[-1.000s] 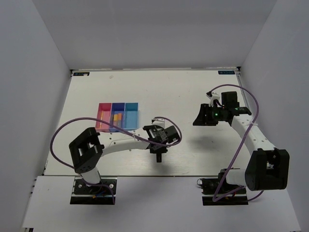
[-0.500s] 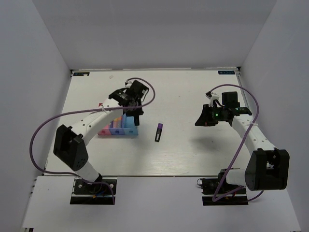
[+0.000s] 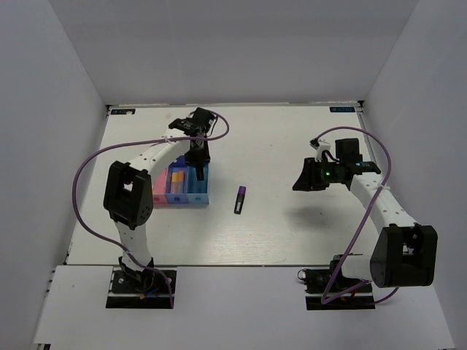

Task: Sort the stationery into containers
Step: Place the pen in the storage box, then pick up the pen from the center of the board.

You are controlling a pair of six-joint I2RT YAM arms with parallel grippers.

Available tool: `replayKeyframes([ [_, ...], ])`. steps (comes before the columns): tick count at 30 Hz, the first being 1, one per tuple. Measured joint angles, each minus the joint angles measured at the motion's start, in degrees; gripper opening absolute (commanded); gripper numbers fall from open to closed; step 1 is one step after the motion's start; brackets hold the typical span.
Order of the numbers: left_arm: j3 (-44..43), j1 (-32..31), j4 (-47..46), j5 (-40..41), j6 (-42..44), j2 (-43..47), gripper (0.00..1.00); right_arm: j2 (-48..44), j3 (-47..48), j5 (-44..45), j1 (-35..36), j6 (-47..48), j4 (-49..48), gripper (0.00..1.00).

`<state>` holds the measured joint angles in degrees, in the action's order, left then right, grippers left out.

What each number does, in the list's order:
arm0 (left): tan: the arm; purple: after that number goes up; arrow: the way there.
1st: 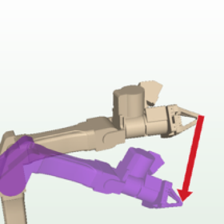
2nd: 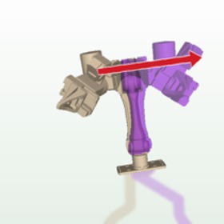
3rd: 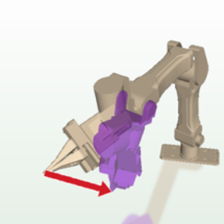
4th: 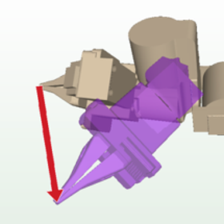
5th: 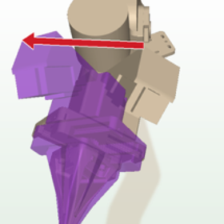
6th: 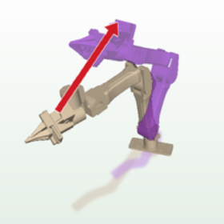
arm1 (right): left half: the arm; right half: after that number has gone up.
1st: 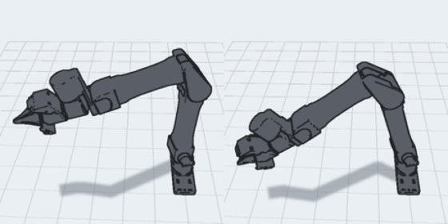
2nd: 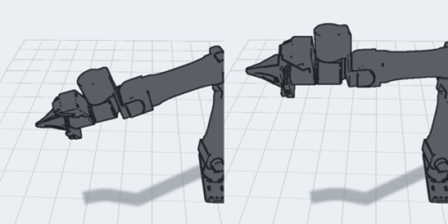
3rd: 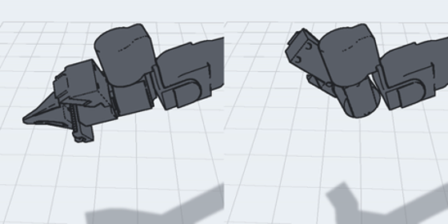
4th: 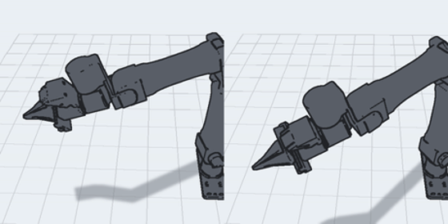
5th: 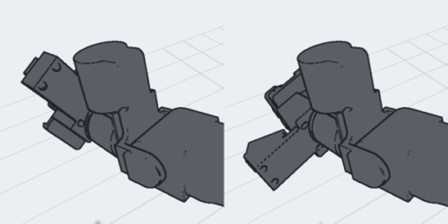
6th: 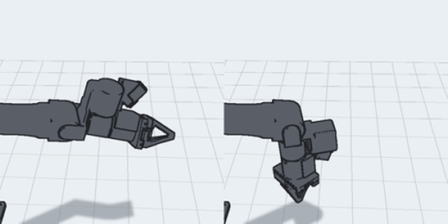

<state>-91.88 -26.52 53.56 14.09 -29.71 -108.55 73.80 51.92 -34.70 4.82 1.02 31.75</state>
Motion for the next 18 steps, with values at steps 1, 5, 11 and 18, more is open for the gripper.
replayKeyframes([
  [1,0.0,0.0,0.02,-0.2,0.0,-0.26,0.49,0.0,0.0,0.0,0.0,0.07,0.02,0.42],
  [5,0.0,-0.09,0.0,-0.39,0.35,-0.24,0.5,0.07,0.0,0.0,0.0,0.52,0.39,0.48],
  [11,1.6,-0.9,-0.42,-0.46,0.92,2.54,0.0,0.09,0.0,-0.02,-0.24,1.09,1.25,0.27],
  [18,6.51,-11.23,-4.76,-5.64,5.4,9.79,0.65,0.11,0.0,0.24,-0.31,1.22,1.36,0.43],
])
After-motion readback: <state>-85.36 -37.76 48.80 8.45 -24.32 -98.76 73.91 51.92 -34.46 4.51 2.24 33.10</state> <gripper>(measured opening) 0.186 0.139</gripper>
